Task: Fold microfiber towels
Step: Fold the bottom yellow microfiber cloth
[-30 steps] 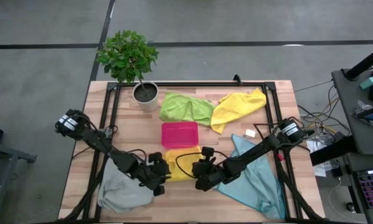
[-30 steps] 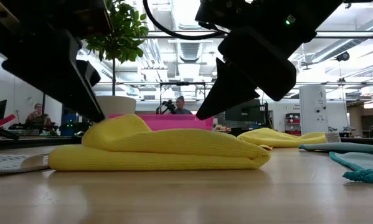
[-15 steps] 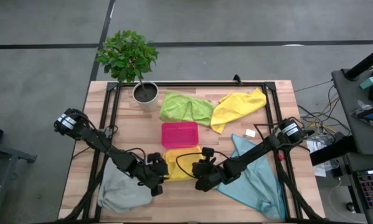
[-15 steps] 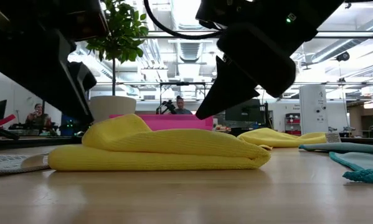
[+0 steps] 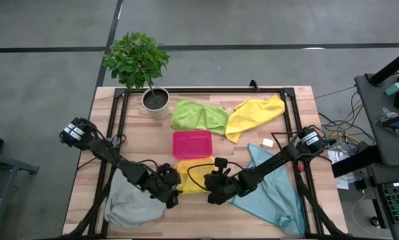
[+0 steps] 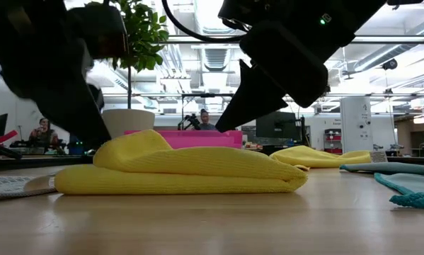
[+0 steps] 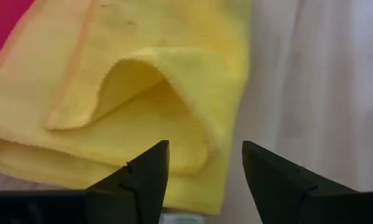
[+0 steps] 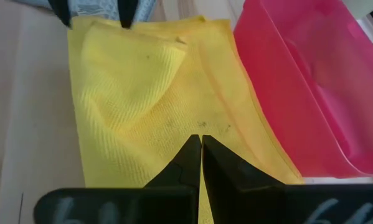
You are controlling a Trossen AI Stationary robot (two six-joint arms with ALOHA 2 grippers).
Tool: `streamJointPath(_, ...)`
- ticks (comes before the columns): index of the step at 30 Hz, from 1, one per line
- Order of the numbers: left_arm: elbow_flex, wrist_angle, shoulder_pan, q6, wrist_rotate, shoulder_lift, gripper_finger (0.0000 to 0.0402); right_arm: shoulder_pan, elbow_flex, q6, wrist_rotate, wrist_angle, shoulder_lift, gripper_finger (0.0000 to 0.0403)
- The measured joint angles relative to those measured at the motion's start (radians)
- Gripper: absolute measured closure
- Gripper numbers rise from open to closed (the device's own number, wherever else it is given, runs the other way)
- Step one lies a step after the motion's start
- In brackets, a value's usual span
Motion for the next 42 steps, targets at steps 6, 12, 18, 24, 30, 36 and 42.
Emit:
streamJointPath(6, -0.001, 0.036, 0.0, 0.071, -0.01, 0.052, 0.0247, 0.0, 0.0, 0.0, 0.0, -0.001, 0.0, 0.0394)
streamJointPath(12, -0.001, 0.027, -0.008, 0.163, 0.008, 0.016, 0.0364, 0.0, -0.001, 0.001, 0.0, -0.003, 0.0, 0.0394)
streamJointPath(18, 0.0, -0.052, -0.013, 0.177, 0.023, -0.084, 0.04, 0.0, -0.001, 0.004, 0.0, -0.003, 0.0, 0.0394)
streamJointPath(24, -0.001, -0.126, -0.026, 0.177, 0.046, -0.118, 0.04, 0.0, -0.001, 0.004, 0.0, -0.003, 0.0, 0.0394)
streamJointPath(30, -0.007, -0.211, -0.029, 0.177, 0.17, -0.119, 0.0401, 0.0, -0.001, 0.004, 0.0, -0.003, 0.0, 0.0394)
streamJointPath(36, -0.041, -0.225, -0.033, 0.176, 0.244, -0.106, 0.0401, 0.0, -0.001, 0.004, 0.0, -0.003, 0.0, 0.0394)
streamJointPath(42, -0.045, -0.228, -0.032, 0.175, 0.25, -0.076, 0.0399, 0.0, -0.001, 0.004, 0.0, -0.004, 0.0, 0.0394)
